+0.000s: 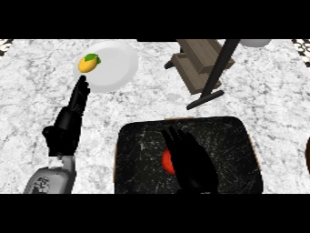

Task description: Pick the tomato from the tray and place it in the tiered basket

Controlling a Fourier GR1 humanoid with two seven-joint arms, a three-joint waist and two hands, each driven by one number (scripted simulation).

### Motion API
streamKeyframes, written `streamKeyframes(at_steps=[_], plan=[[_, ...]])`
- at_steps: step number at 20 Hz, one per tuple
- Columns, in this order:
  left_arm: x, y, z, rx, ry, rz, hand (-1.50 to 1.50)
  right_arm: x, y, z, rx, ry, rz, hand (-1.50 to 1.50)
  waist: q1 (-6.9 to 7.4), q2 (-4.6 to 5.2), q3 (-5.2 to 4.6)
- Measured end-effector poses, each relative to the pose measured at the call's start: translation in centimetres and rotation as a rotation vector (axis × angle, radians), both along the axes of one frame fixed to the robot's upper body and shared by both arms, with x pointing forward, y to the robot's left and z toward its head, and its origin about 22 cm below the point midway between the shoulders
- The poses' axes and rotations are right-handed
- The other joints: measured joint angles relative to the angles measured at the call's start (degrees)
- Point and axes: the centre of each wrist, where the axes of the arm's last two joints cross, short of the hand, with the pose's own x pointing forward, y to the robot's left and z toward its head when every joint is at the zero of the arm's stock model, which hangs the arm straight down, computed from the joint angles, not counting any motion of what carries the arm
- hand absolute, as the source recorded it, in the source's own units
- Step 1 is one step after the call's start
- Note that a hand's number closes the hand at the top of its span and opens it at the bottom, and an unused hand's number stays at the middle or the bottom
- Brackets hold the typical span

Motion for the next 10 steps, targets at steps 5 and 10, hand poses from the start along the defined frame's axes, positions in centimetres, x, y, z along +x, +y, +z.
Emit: streamKeyframes(at_steps=[5,10], plan=[[0.2,-0.5,-0.4,-0.003,0.000,0.005,0.00,0.8,0.1,-1.7,0.030,0.001,-0.004,-1.50,0.01,0.02,0.00],[-0.8,-0.5,0.0,0.000,0.000,0.001,0.00,1.2,0.0,-2.4,0.065,-0.040,-0.031,1.50,0.07,0.00,0.00]])
